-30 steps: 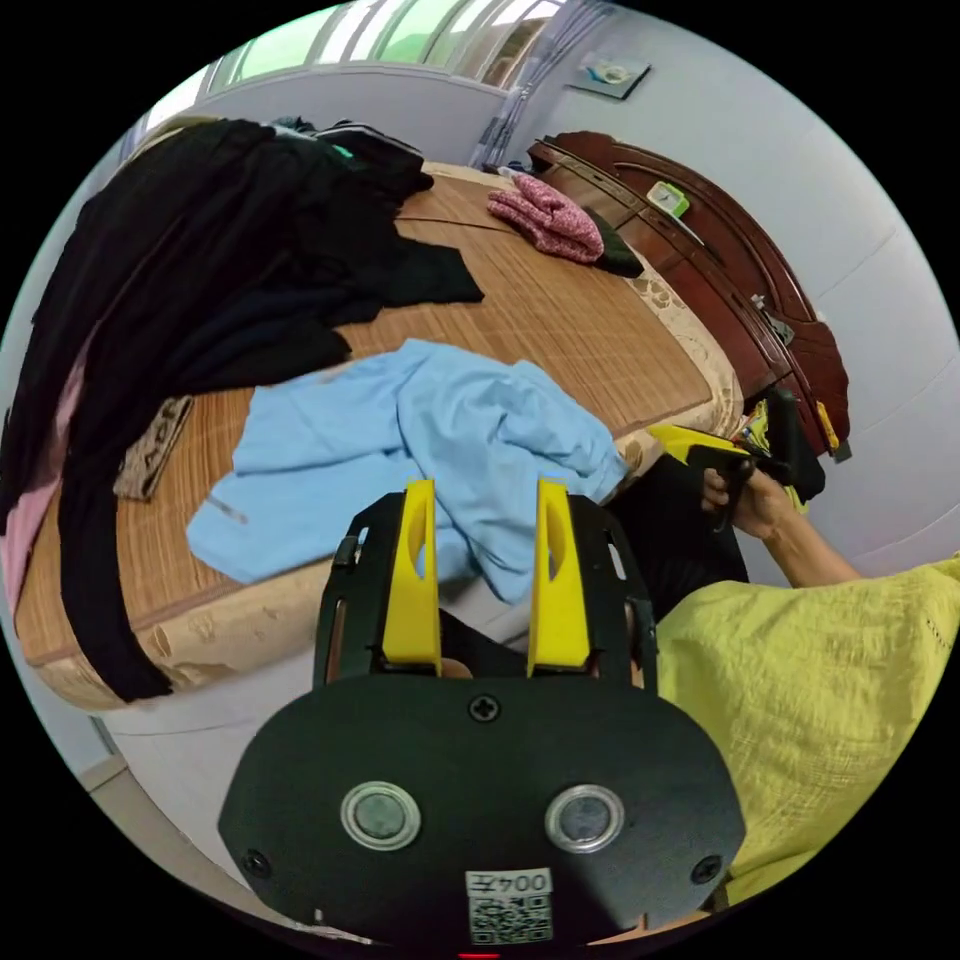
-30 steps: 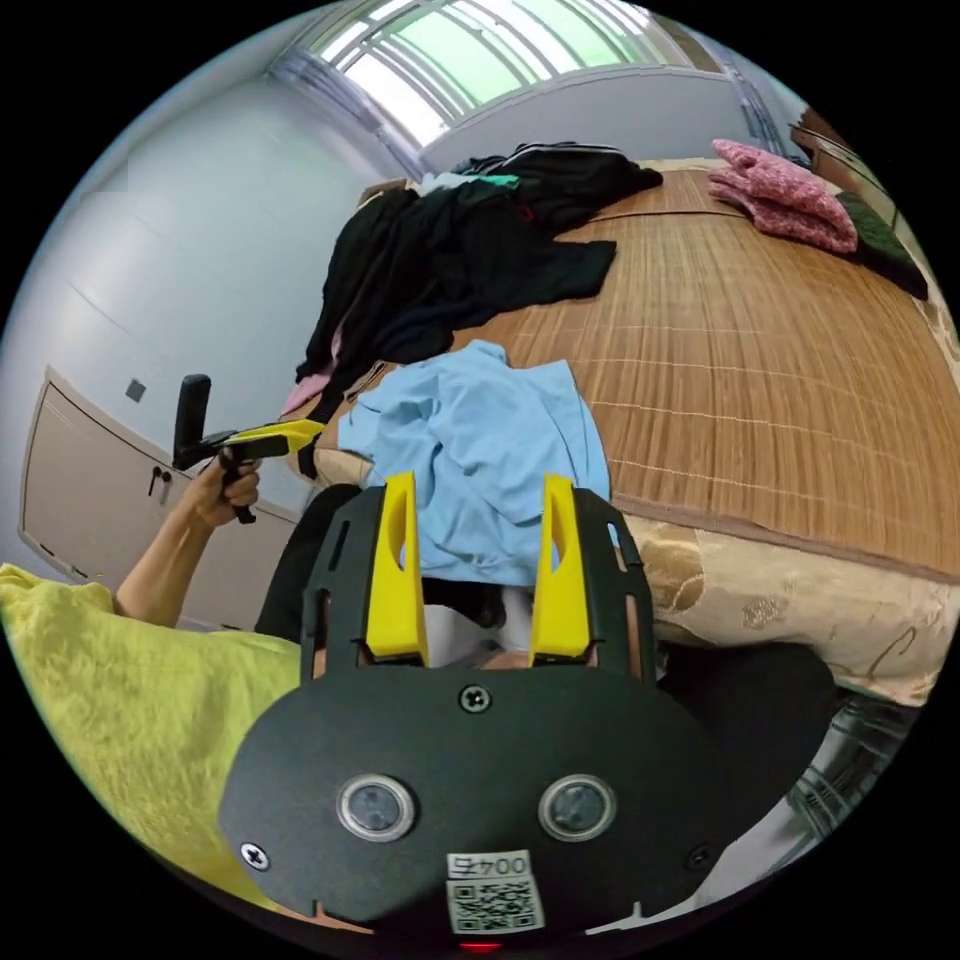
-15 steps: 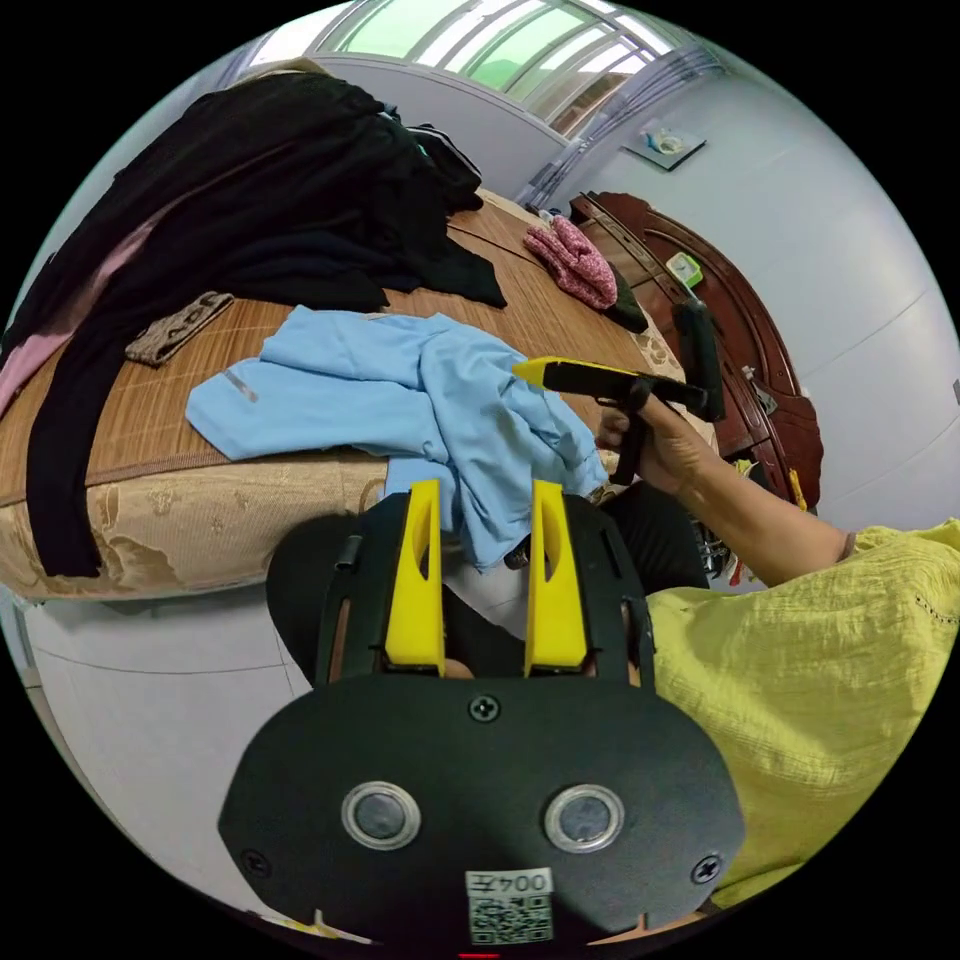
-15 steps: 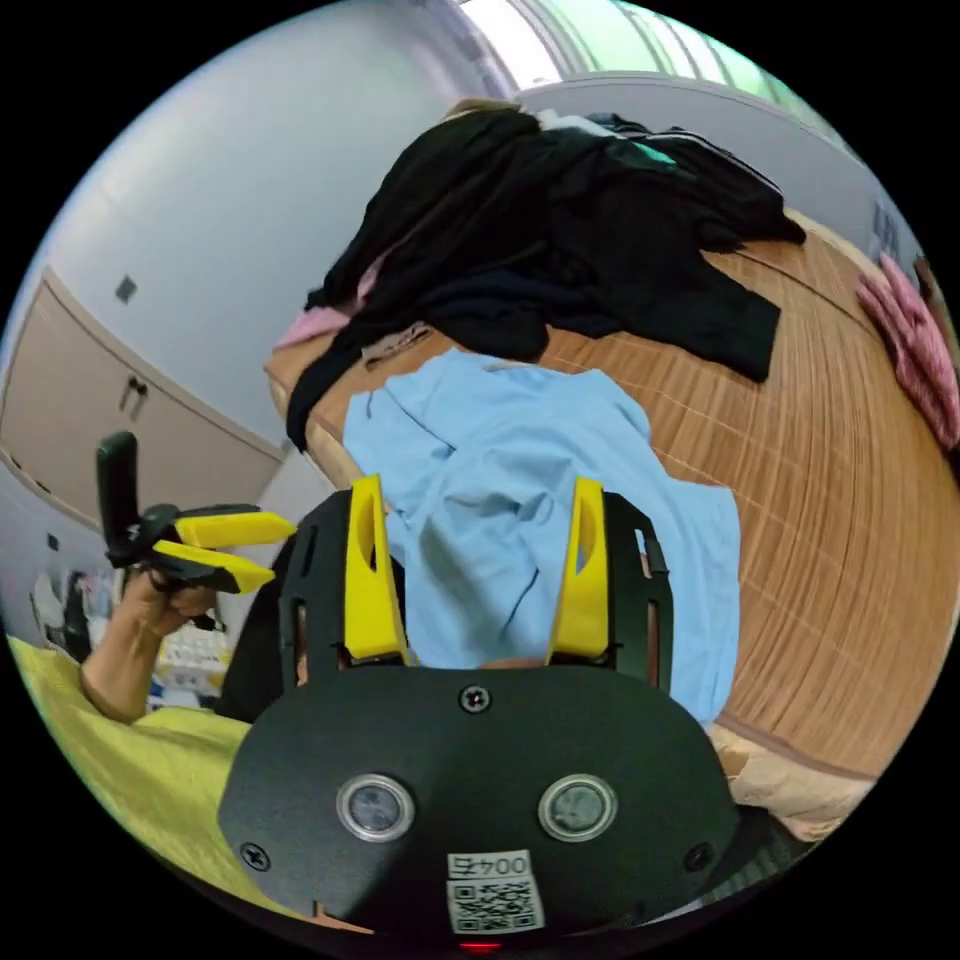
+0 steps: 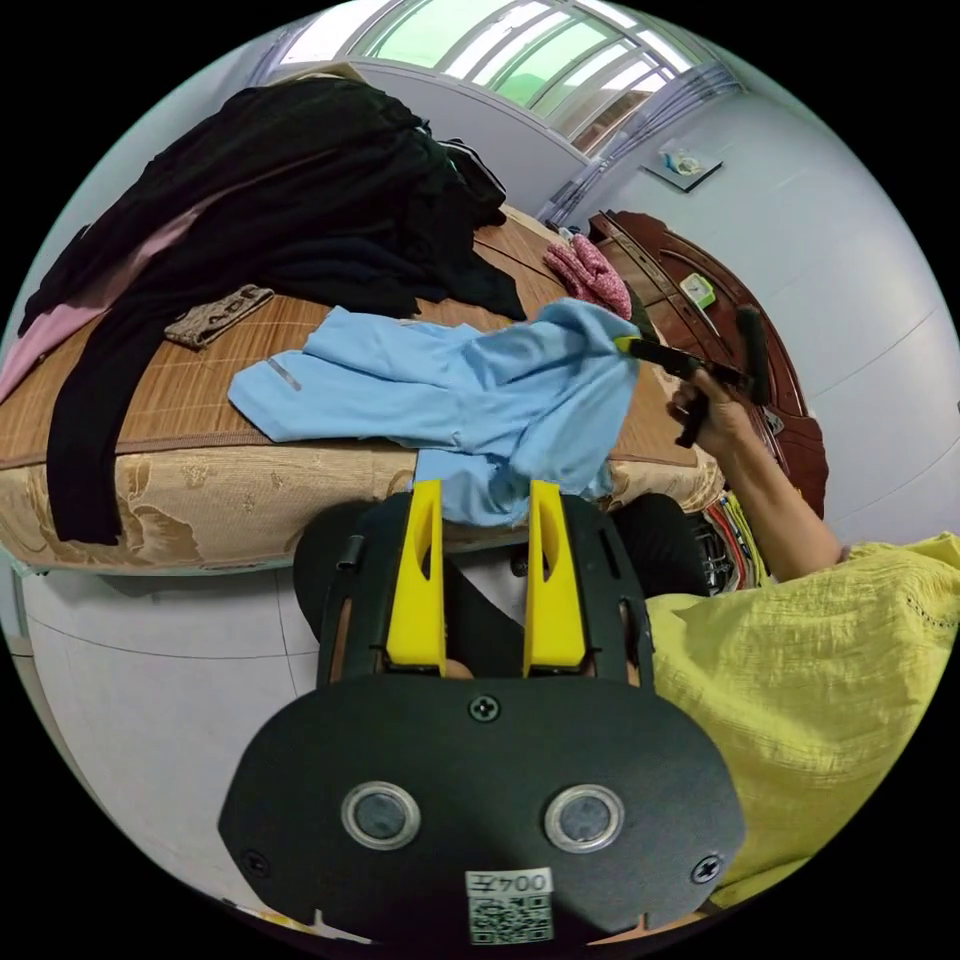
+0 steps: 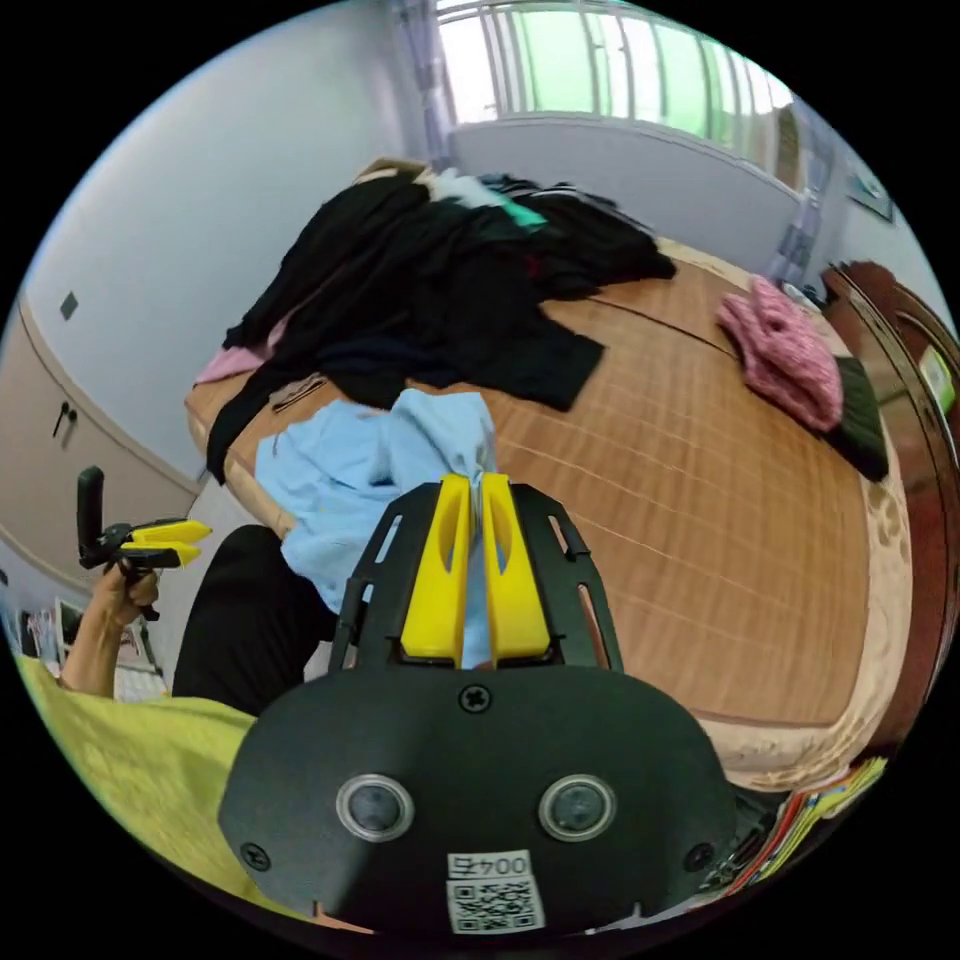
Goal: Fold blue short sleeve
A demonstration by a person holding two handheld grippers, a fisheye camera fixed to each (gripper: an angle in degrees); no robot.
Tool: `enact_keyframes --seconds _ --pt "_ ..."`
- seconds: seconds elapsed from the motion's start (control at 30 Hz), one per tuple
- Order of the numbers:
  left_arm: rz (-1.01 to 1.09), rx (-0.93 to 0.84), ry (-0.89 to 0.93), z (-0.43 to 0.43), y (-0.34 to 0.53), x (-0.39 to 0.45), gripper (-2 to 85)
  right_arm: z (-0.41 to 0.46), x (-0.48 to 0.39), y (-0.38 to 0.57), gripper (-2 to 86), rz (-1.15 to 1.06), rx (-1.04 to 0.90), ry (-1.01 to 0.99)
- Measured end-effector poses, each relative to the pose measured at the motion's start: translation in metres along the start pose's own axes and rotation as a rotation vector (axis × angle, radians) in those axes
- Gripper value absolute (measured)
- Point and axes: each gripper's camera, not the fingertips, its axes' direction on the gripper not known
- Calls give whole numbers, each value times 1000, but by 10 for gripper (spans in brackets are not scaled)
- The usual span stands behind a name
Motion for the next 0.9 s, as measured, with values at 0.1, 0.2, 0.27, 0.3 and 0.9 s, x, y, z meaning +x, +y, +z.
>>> enact_keyframes --seconds 0.1,0.2,0.27,0.3,0.9 --pt "14 -12 6 14 -8 9 123 -18 84 39 18 167 -38 -39" --pt "47 -49 15 37 -20 25 124 -19 141 80 37 349 -64 -129" --pt "80 -79 -2 53 -29 38 127 -25 155 103 64 398 -18 -204" --pt "106 -100 -12 63 -35 47 130 -26 157 106 80 404 -12 -237" --pt "232 -187 -298 155 -130 91 173 35 10 -5 125 -162 -220 -257"
